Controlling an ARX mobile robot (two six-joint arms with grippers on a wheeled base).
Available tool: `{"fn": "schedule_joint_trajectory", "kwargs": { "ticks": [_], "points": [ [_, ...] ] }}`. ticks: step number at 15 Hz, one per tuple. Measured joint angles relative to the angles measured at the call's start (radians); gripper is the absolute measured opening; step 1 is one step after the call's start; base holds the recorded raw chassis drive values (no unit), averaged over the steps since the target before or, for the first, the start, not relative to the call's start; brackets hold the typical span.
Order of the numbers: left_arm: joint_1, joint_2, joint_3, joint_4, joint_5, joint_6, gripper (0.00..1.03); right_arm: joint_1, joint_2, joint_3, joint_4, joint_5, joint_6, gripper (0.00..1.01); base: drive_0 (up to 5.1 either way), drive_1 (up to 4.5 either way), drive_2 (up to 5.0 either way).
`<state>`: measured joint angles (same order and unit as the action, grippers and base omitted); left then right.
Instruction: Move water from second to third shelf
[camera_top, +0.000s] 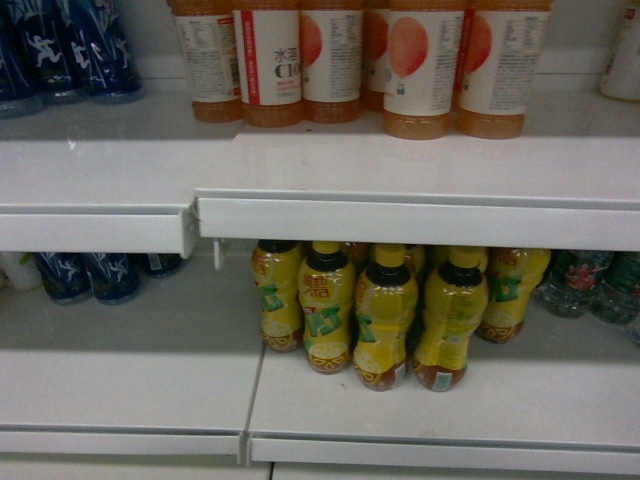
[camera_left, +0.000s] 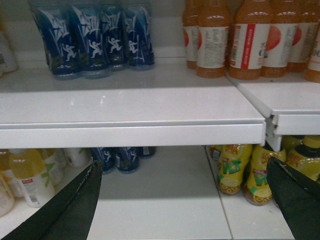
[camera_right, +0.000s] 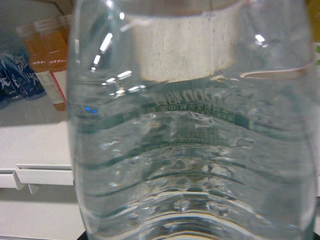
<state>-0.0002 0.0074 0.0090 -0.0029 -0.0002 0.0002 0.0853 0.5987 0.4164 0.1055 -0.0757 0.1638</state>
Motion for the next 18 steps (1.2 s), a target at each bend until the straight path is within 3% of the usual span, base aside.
{"fn": "schedule_joint_trajectory", "kwargs": {
  "ticks": [18],
  "points": [
    [0.0, 0.0, 0.0, 0.0, 0.0, 0.0, 0.98, 0.0, 0.0, 0.0, 0.0, 0.0, 0.0, 0.42, -5.2, 2.3, 2.3]
  ]
}}
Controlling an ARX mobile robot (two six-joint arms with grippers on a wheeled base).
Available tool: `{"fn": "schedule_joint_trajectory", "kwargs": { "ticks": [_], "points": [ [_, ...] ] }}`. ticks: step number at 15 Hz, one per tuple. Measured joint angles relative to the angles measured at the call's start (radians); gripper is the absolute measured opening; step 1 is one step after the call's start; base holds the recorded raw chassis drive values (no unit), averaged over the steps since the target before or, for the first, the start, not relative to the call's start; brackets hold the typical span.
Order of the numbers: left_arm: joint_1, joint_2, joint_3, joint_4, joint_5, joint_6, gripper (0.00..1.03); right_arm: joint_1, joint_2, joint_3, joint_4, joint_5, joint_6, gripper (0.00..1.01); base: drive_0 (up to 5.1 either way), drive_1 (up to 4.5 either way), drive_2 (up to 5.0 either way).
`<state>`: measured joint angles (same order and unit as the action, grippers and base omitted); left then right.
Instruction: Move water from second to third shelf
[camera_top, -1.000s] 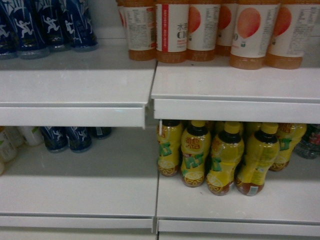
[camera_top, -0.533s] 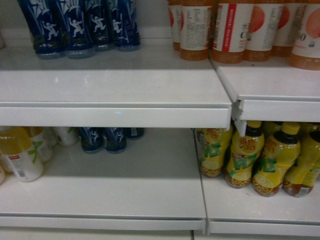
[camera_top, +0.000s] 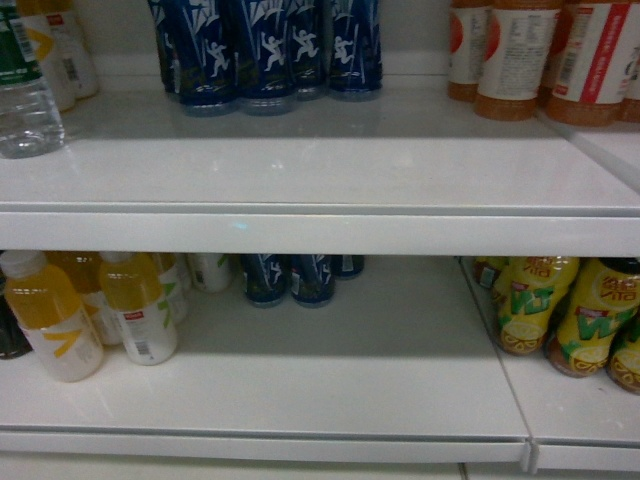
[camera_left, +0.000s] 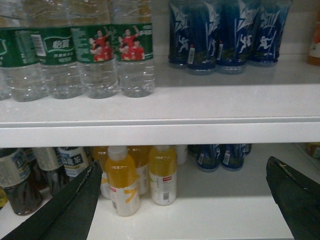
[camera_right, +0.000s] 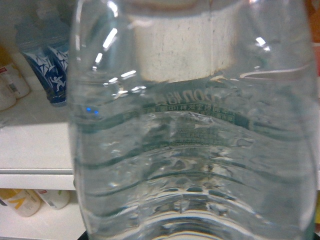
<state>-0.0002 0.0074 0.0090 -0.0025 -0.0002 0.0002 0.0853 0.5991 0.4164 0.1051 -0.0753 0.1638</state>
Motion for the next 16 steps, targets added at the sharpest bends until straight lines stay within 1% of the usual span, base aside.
{"fn": "schedule_joint_trajectory", "kwargs": {
  "ticks": [16],
  "points": [
    [0.0, 0.0, 0.0, -0.001, 0.0, 0.0, 0.98, 0.0, 0.0, 0.0, 0.0, 0.0, 0.0, 0.42, -5.1, 2.36, 2.4]
  ]
}}
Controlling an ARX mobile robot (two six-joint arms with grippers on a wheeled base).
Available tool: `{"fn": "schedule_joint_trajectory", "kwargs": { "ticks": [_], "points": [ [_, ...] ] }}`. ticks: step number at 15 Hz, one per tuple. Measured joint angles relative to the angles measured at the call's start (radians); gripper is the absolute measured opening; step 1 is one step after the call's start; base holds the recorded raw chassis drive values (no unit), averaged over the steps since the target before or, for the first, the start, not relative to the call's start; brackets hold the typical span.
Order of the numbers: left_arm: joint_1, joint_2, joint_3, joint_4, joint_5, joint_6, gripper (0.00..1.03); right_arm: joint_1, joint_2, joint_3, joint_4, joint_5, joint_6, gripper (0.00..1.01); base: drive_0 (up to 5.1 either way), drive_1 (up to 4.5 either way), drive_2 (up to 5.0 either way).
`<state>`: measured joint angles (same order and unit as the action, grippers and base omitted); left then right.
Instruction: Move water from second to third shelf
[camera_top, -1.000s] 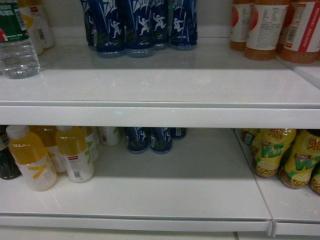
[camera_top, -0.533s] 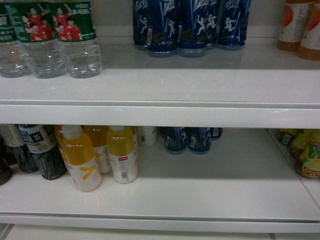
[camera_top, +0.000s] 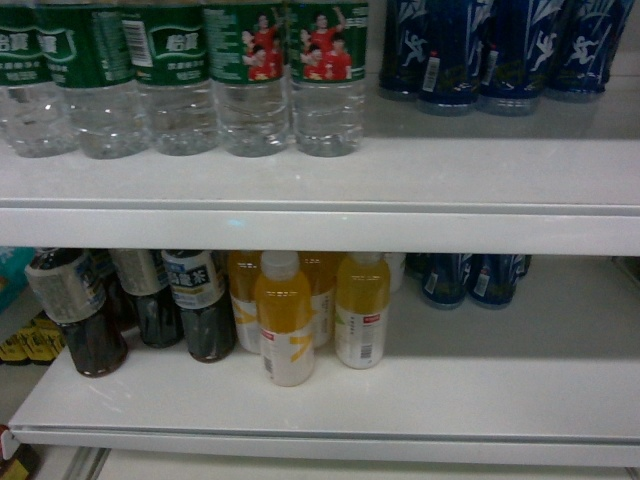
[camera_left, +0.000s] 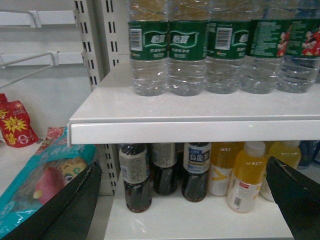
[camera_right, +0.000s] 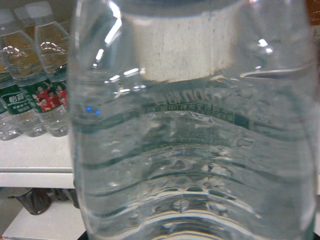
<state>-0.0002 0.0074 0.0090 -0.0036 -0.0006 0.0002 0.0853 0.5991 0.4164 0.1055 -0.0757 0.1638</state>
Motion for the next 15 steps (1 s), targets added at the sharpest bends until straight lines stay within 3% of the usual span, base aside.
{"fn": "schedule_joint_trajectory", "kwargs": {
  "ticks": [12, 15],
  "points": [
    [0.0, 0.0, 0.0, 0.001, 0.0, 0.0, 0.98, 0.0, 0.0, 0.0, 0.0, 0.0, 0.0, 0.42, -5.0, 2.49, 2.5],
    [0.0, 0.0, 0.0, -0.001, -0.004, 0.0, 0.98, 0.007, -0.002, 0.0, 0.007, -0.019, 0.001, 0.42, 0.0, 0.0, 0.0]
  ]
}}
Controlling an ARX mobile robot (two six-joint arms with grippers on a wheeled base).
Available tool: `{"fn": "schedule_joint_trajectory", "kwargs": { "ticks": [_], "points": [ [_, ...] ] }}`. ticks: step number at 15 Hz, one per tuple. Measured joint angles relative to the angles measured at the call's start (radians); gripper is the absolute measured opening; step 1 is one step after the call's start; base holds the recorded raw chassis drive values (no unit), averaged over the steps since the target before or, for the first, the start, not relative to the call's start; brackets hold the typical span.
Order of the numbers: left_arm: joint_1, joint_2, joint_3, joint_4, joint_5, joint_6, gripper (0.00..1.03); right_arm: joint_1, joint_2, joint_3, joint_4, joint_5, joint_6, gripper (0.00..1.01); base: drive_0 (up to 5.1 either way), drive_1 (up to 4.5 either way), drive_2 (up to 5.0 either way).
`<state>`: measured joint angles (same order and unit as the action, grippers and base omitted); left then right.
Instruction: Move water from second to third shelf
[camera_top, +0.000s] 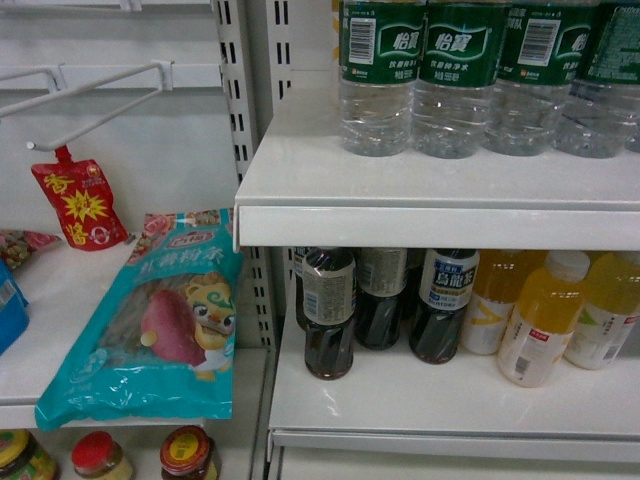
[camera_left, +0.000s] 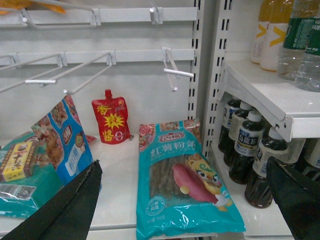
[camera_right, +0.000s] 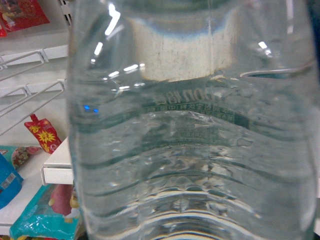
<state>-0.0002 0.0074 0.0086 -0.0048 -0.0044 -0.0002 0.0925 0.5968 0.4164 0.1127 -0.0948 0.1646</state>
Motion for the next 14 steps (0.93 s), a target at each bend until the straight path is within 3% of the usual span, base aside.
{"fn": "schedule_joint_trajectory", "kwargs": {
  "ticks": [7, 8, 9, 11, 14],
  "points": [
    [0.0, 0.0, 0.0, 0.001, 0.003, 0.0, 0.98, -0.002, -0.003, 0.0, -0.008, 0.019, 0.0, 0.42, 0.0, 0.0, 0.0],
    [0.0, 0.0, 0.0, 0.001, 0.003, 0.0, 0.98, -0.012, 0.0, 0.011, -0.05, 0.0, -0.01, 0.42, 0.0, 0.0, 0.0],
    [0.0, 0.0, 0.0, 0.002, 0.003, 0.0, 0.98, -0.033, 0.032, 0.06, -0.165, -0.076, -0.029, 0.42, 0.0, 0.0, 0.0],
    [0.0, 0.0, 0.0, 0.001, 0.004, 0.0, 0.98, -0.032, 0.114, 0.074, -0.133, -0.096, -0.064, 0.42, 0.0, 0.0, 0.0],
    [0.0, 0.0, 0.0, 0.001, 0.003, 0.0, 0.98, -0.027, 0.324, 0.176, 0.015, -0.108, -0.083, 0.42, 0.0, 0.0, 0.0]
  ]
}}
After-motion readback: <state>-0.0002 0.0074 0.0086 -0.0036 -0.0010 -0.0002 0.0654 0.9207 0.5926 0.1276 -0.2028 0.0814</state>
